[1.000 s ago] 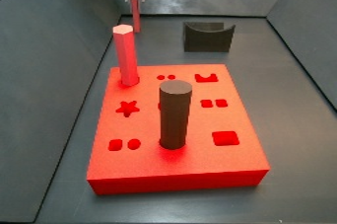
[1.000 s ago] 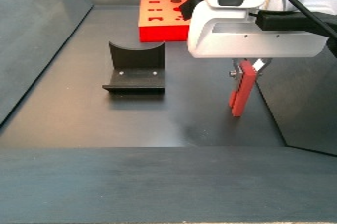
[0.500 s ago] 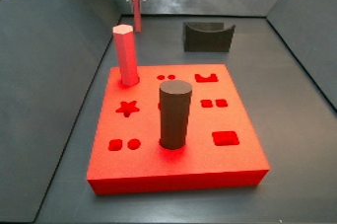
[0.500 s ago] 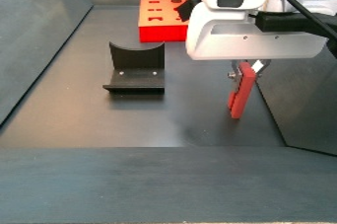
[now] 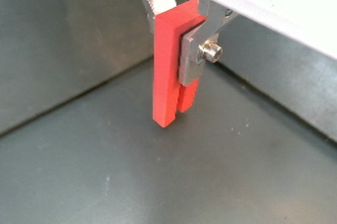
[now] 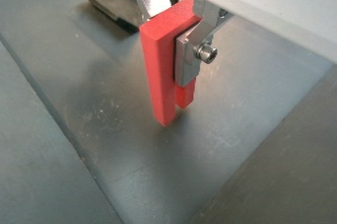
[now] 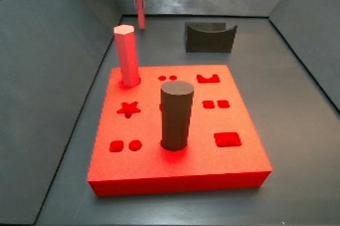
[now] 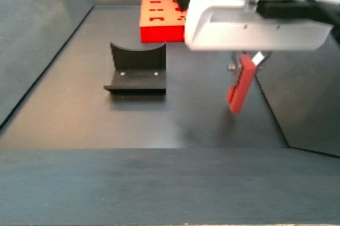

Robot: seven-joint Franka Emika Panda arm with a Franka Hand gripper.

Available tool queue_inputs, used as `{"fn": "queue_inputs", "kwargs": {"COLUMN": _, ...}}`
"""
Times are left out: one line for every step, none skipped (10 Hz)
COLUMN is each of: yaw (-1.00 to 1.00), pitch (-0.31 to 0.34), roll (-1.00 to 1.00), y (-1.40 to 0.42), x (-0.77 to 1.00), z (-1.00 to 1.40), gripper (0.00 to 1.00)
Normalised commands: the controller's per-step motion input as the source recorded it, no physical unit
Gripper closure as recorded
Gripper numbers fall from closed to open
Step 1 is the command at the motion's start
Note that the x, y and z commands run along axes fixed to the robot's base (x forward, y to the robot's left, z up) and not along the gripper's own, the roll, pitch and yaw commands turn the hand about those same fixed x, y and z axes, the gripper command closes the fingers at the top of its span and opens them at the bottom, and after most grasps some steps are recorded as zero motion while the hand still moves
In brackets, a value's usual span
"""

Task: Pick up the double-square object. Move up. Move to above the board. Insert the double-square object.
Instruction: Move up, then move to above the board.

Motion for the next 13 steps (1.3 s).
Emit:
{"fn": "queue_inputs", "kwargs": {"yaw": 0.00, "pitch": 0.039, "roll": 0.03, "y": 0.02, "x": -0.05, "z": 0.58, "gripper": 1.00}}
{"fn": "queue_inputs", "kwargs": {"yaw": -0.02, "pitch": 0.051, "roll": 0.05, "y": 0.01, "x": -0.04, "z": 0.39, "gripper": 1.00}}
{"fn": "queue_inputs", "kwargs": {"yaw": -0.02, "pitch": 0.053, "roll": 0.06, "y": 0.01, "x": -0.03, "z": 0.30, "gripper": 1.00}}
{"fn": "queue_inputs", "kwargs": {"yaw": -0.18, "pitch": -0.062, "roll": 0.04, "y": 0.06, "x": 0.00, "z": 1.00, "gripper": 1.00}}
{"fn": "queue_inputs", "kwargs": {"yaw": -0.16, "pitch": -0.047, "roll": 0.04, "y": 0.06, "x": 0.00, "z": 1.00, "gripper": 1.00}}
{"fn": "queue_inputs", "kwargs": {"yaw": -0.13, "pitch": -0.020, "roll": 0.03, "y": 0.06, "x": 0.00, "z": 1.00, "gripper": 1.00}}
{"fn": "queue_inputs", "kwargs": {"yaw": -0.10, "pitch": -0.004, "roll": 0.02, "y": 0.05, "x": -0.01, "z": 1.00, "gripper": 1.00}}
{"fn": "queue_inputs", "kwargs": {"yaw": -0.07, "pitch": 0.022, "roll": 0.02, "y": 0.05, "x": -0.01, "z": 1.00, "gripper": 1.00}}
{"fn": "queue_inputs", "kwargs": {"yaw": -0.06, "pitch": 0.044, "roll": 0.02, "y": 0.05, "x": -0.01, "z": 1.00, "gripper": 1.00}}
{"fn": "queue_inputs", "kwargs": {"yaw": -0.04, "pitch": 0.060, "roll": 0.02, "y": 0.05, "x": -0.01, "z": 1.00, "gripper": 1.00}}
{"fn": "queue_inputs", "kwargs": {"yaw": -0.03, "pitch": 0.071, "roll": 0.02, "y": 0.05, "x": -0.01, "z": 1.00, "gripper": 1.00}}
{"fn": "queue_inputs", "kwargs": {"yaw": -0.02, "pitch": 0.076, "roll": 0.02, "y": 0.05, "x": -0.01, "z": 1.00, "gripper": 1.00}}
{"fn": "queue_inputs", "kwargs": {"yaw": -0.02, "pitch": 0.077, "roll": 0.02, "y": 0.05, "x": -0.01, "z": 1.00, "gripper": 1.00}}
